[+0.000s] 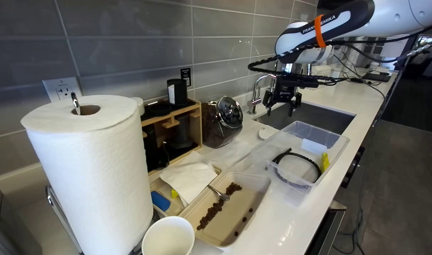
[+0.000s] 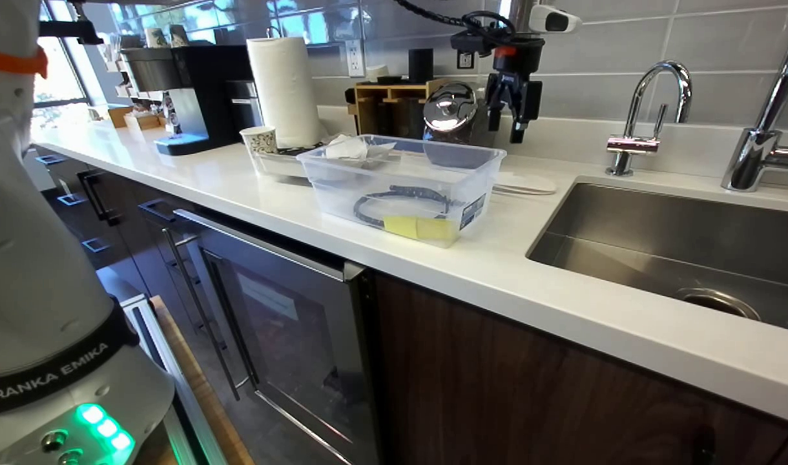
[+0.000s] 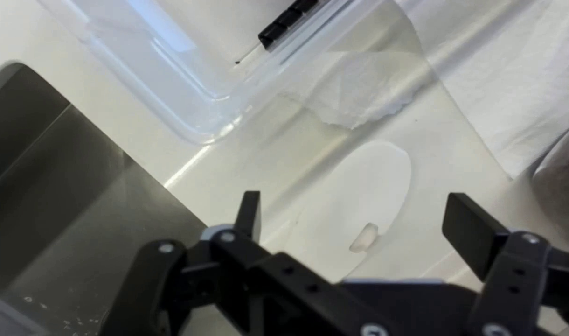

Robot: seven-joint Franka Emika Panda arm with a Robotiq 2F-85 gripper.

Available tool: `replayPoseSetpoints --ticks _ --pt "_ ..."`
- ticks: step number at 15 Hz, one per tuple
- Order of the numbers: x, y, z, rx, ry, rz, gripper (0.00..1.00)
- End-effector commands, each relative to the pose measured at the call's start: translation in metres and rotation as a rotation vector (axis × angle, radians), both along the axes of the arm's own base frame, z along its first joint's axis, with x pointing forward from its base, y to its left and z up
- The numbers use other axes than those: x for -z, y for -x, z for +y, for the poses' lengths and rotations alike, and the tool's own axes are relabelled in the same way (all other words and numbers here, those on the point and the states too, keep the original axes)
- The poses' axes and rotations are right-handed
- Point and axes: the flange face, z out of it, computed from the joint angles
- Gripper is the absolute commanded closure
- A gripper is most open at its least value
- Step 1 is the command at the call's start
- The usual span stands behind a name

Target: Pick up the white oval shaped paper from the tote and place it on the counter

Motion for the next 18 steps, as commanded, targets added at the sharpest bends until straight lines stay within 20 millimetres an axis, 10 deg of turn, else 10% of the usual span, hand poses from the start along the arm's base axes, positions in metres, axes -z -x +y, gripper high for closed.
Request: replayPoseSetpoints --ticks 1,15,18 --pt "-0.008 0.011 -0.010 0.013 -0.011 -0.016 0.00" --pt "-0.134 0.092 -0.042 -0.465 0.066 -0.414 0.00" --pt "-0.140 0.082 -0.047 -0.436 0.083 -0.400 0.00"
